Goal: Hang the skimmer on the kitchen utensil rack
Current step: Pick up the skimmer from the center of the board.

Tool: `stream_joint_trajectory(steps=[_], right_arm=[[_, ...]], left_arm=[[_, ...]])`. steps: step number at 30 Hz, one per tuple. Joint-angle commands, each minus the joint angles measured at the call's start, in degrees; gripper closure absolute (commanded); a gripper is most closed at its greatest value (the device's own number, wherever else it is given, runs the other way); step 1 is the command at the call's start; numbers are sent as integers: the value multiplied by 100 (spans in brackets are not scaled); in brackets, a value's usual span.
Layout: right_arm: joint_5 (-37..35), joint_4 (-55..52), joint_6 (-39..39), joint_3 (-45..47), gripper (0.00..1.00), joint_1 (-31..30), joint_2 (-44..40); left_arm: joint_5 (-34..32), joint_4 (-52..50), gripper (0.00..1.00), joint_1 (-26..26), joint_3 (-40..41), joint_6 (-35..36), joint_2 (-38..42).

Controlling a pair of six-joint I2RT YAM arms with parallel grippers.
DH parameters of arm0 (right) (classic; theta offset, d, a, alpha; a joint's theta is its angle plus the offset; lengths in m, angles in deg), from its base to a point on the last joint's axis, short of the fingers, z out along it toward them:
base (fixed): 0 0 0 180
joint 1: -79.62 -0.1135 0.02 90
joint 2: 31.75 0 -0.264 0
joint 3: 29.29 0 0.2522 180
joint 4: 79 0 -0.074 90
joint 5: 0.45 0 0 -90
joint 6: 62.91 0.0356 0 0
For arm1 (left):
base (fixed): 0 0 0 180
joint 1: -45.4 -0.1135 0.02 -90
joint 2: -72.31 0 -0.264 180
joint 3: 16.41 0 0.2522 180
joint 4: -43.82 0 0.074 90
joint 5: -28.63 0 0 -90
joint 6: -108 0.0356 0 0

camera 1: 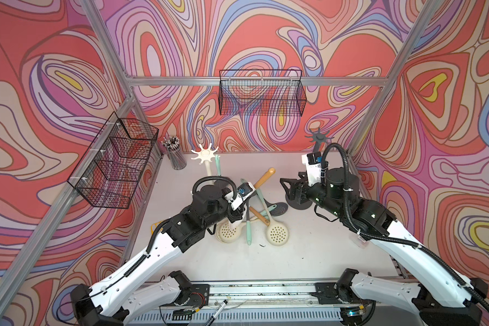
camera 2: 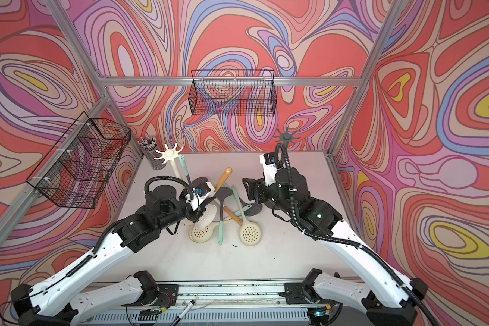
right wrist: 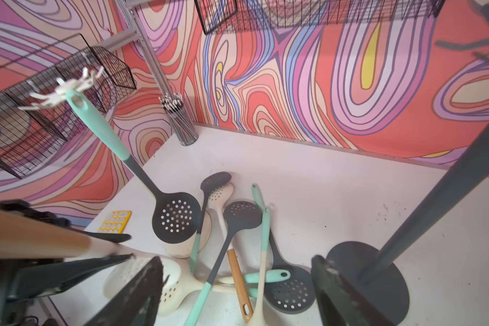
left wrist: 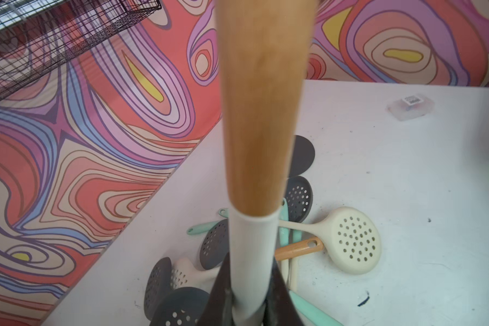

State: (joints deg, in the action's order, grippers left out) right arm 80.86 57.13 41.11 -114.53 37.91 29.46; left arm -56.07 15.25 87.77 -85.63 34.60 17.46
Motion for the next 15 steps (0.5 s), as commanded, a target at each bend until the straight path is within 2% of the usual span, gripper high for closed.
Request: stream_joint_trajectory(steps=[1,5,10,13,15], right_arm=[[-115,374,-218,280,16,-21,20],[-163,698,-303,466,16,-19,36],[-107,1257,-677,705,15,-19,87],[-148,1929,-1065,1138,14,-17,16],[-151,2379,-1371,1400,14,-15,-4]], left_arm=[[115,-429,100,-40,-4,-1027,211],[55,-553,100,-120,139,-1252,343],[429,-617,100,-310,406,-1601,552],[907,-626,100,-554,533,-1740,739],[1520,-573,100,-843,619,-1822,844]])
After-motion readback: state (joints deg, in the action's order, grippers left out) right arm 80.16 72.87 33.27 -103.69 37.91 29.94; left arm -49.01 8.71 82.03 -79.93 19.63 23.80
